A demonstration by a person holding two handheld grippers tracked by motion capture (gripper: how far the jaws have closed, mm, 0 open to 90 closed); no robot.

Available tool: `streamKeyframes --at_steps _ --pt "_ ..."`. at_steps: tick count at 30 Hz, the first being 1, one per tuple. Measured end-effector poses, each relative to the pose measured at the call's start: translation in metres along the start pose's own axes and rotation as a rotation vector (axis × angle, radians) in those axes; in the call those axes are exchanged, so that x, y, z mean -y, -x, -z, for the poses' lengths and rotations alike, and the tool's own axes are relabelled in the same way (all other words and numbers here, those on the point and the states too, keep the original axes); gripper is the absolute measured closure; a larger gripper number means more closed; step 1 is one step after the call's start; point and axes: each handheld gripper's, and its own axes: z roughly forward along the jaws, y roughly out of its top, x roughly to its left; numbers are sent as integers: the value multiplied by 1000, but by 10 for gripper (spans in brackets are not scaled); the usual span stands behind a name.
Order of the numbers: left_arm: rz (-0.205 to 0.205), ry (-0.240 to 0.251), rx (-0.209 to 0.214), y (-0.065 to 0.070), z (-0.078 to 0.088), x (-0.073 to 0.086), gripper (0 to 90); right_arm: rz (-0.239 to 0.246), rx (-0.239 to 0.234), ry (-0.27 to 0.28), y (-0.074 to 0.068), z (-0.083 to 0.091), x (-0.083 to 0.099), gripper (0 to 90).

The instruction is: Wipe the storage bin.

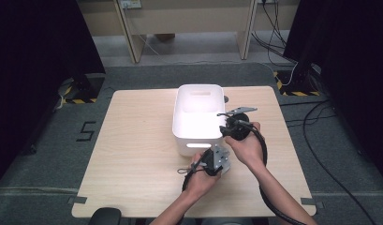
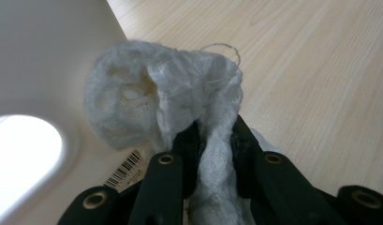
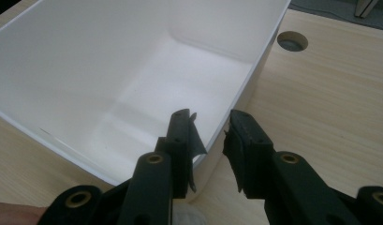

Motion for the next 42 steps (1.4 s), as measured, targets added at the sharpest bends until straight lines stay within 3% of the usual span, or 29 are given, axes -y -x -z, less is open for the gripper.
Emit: streamKeyframes --at_steps 12,22,27,29,34,37,42 --pt "-16 88 -30 -6 22 -29 777 -3 -6 -3 0 0 0 706" --pt "-32 90 -38 -6 27 -35 776 -4 -16 -4 0 0 0 693" --pt "-39 78 -28 -4 33 -31 775 -10 -28 -16 1 -1 -1 645" --pt "-4 91 -9 -3 41 -27 775 -21 -26 -18 2 -3 0 591" --pt "17 91 -8 -4 67 -11 775 -50 -18 -5 9 -3 -2 525" --pt "45 85 -21 -16 90 0 775 -67 -19 -6 10 -2 -2 509" --pt "103 97 -96 -44 136 19 775 -85 -21 -13 11 -4 -3 499"
